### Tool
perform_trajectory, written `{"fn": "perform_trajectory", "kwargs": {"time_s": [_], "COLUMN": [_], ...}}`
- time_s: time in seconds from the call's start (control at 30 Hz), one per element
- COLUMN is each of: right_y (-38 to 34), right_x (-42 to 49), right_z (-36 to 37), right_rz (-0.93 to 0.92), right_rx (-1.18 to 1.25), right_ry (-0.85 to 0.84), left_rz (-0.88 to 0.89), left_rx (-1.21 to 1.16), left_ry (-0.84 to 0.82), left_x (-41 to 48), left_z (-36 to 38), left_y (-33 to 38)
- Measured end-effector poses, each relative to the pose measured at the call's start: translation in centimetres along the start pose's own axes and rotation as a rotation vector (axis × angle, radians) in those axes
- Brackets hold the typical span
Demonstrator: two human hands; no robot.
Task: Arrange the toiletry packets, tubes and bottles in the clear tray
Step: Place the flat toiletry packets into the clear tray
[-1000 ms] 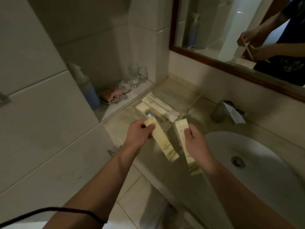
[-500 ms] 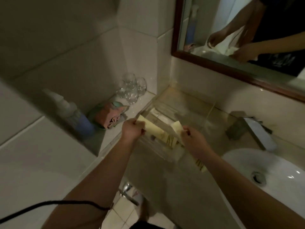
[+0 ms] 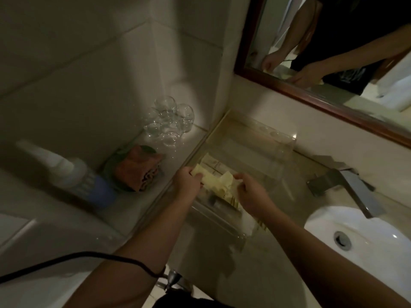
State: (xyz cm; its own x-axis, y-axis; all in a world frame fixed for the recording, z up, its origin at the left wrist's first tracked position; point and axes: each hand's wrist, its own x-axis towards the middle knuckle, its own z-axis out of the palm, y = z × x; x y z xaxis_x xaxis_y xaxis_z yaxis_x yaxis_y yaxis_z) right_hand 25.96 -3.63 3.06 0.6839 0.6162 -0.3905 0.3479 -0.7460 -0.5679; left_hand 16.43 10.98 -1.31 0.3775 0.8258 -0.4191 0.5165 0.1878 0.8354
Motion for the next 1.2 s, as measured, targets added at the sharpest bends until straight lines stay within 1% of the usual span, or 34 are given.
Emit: {"fn": "perform_trajectory", "kwargs": {"time_s": [0.1, 0.23, 0.43, 0.57, 0.67, 0.8, 0.93, 1.1, 1.2], "right_y": [0.2, 0.4, 0.6, 0.9, 1.3, 1.0, 0.1, 0.0, 0.2], "right_x": [0.6, 1.3, 1.7, 1.8, 2.0, 2.0, 1.9, 1.8, 1.7], "right_z": [-0.1, -0.1, 0.6, 1.3, 1.4, 1.4, 2.1, 2.9, 2.7], "right_rz": [0.029, 0.039, -0.01, -0.032, -0.029, -0.033, -0.076, -0.127, -0.162], "right_rx": [0.017, 0.03, 0.043, 0.055, 0.065, 0.079, 0.096, 0.033, 0.024], "right_ry": [0.009, -0.044, -0.084, -0.102, -0.107, -0.16, -0.207, -0.216, -0.215], "left_rz": [0.045, 0.142, 0.122, 0.095, 0.087, 0.103, 0.146, 0.227, 0.233], "left_rx": [0.082, 0.217, 0.349, 0.39, 0.404, 0.423, 0.426, 0.492, 0.49], "left_ry": [0.021, 0.075, 0.036, -0.028, -0.038, 0.014, 0.078, 0.136, 0.135], "left_x": [0.0, -0.1, 0.4, 0.8, 0.7, 0.1, -0.4, -0.4, -0.2], "left_z": [0.2, 0.1, -1.8, -2.5, -2.4, -2.0, -1.9, -2.5, -2.7], "left_y": [-0.3, -0.3, -0.7, -1.0, -1.2, -1.6, -1.8, -2.2, -2.4]}}
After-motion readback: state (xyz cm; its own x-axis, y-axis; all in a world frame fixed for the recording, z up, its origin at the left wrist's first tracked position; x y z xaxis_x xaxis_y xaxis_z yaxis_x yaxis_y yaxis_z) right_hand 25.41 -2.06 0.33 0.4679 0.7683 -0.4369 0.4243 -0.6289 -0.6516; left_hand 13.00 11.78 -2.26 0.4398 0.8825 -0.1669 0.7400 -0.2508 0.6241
